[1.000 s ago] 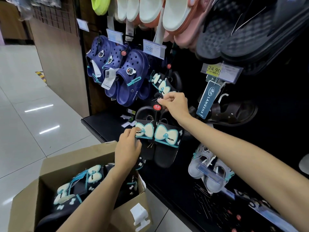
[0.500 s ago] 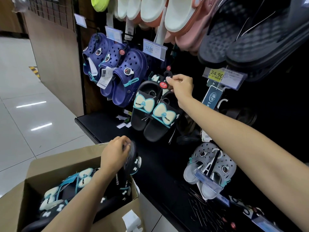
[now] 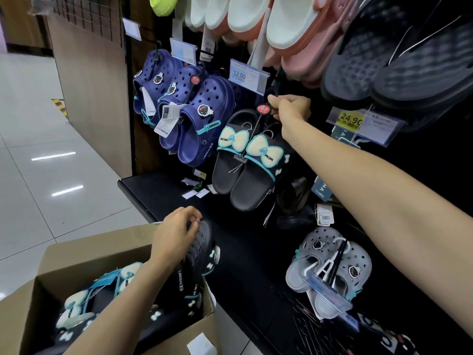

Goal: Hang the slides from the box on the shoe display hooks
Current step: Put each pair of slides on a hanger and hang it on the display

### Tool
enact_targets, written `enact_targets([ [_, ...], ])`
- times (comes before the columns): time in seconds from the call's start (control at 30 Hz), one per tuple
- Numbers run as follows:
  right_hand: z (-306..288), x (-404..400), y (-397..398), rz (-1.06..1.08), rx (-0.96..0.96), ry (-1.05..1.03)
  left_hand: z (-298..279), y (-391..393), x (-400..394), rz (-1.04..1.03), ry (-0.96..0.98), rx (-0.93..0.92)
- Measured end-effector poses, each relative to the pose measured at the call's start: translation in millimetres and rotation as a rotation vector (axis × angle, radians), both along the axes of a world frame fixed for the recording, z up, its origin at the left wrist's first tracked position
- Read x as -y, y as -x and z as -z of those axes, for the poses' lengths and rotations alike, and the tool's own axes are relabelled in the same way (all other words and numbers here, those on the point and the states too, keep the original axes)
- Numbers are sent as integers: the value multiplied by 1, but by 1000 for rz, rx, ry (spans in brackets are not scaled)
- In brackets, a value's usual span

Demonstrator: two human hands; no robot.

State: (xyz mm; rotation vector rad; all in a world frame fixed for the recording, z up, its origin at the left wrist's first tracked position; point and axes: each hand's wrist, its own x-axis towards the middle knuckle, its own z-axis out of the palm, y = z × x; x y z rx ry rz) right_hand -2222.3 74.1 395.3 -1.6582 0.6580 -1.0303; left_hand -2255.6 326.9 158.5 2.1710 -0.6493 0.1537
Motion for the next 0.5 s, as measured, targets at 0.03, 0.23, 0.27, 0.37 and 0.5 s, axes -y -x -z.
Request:
enact_targets([
  [0.03, -2, 1, -4, 4, 16, -13, -1, 0, 0, 14, -2, 23],
  [0.23, -11, 10, -27, -24, 64, -52, 0, -9, 1, 29, 19, 49],
  [0.27, -10, 12, -30, -27, 56, -57, 2, -11, 1, 28, 19, 47],
  [0.37, 2, 15, -36, -58, 39, -73, 8, -16, 1, 25, 23, 42],
  [0.5, 14, 23, -35, -106, 58, -68, 13, -20, 1, 17, 13, 39],
])
